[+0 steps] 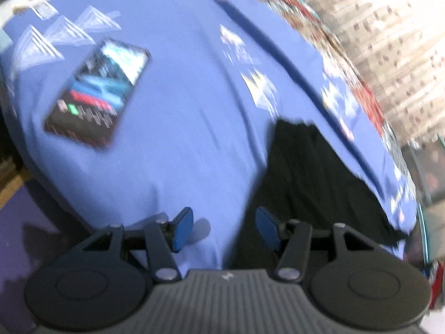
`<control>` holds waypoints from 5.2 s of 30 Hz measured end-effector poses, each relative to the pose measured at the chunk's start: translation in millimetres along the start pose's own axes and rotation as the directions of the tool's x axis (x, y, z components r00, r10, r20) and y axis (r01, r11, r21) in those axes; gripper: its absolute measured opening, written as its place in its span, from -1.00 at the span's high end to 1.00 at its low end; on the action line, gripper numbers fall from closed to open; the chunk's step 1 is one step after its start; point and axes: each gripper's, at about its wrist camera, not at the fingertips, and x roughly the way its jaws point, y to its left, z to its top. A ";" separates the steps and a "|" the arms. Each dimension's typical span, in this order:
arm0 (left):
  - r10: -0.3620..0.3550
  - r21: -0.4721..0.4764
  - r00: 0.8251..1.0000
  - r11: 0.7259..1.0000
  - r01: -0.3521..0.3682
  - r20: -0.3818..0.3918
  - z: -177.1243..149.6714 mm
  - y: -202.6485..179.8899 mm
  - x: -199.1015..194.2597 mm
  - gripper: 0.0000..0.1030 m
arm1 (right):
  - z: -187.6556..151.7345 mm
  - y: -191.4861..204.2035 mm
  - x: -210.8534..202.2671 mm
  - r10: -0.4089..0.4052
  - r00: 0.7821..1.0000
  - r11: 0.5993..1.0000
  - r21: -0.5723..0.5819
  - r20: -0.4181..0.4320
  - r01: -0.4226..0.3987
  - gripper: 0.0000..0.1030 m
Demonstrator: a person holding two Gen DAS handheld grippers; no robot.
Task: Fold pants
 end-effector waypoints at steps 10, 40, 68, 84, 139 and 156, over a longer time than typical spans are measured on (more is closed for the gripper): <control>-0.020 0.146 0.999 0.989 0.013 0.046 64.1 -53.3 44.6 -0.33 | -18.9 58.6 -12.8 0.175 0.974 0.956 -0.211 -0.146 -0.204 -0.13; 0.151 0.793 0.989 0.602 -0.095 0.004 65.0 -230.3 256.9 0.80 | -89.8 359.2 293.8 0.026 0.862 0.964 -0.214 -0.506 -0.155 0.75; -0.056 0.791 0.997 0.612 -0.011 0.057 -95.6 -134.7 -12.8 0.84 | -18.6 -35.6 64.8 0.237 0.861 0.962 0.231 -0.450 -0.144 0.89; -0.108 0.382 0.992 0.916 0.125 -0.066 -27.2 -43.8 -38.5 -0.64 | -39.1 -72.9 38.6 0.232 0.929 0.940 0.311 -0.289 -0.138 -0.40; -0.412 0.234 0.891 0.901 0.366 0.192 148.3 -149.9 -44.0 0.56 | 41.5 202.6 12.7 0.652 0.732 0.757 0.221 -0.197 -0.615 0.79; 0.054 0.160 0.996 0.985 -0.065 0.069 74.4 -26.5 50.8 -0.02 | -99.5 81.4 56.4 0.288 0.833 0.957 0.104 -0.472 -0.272 0.17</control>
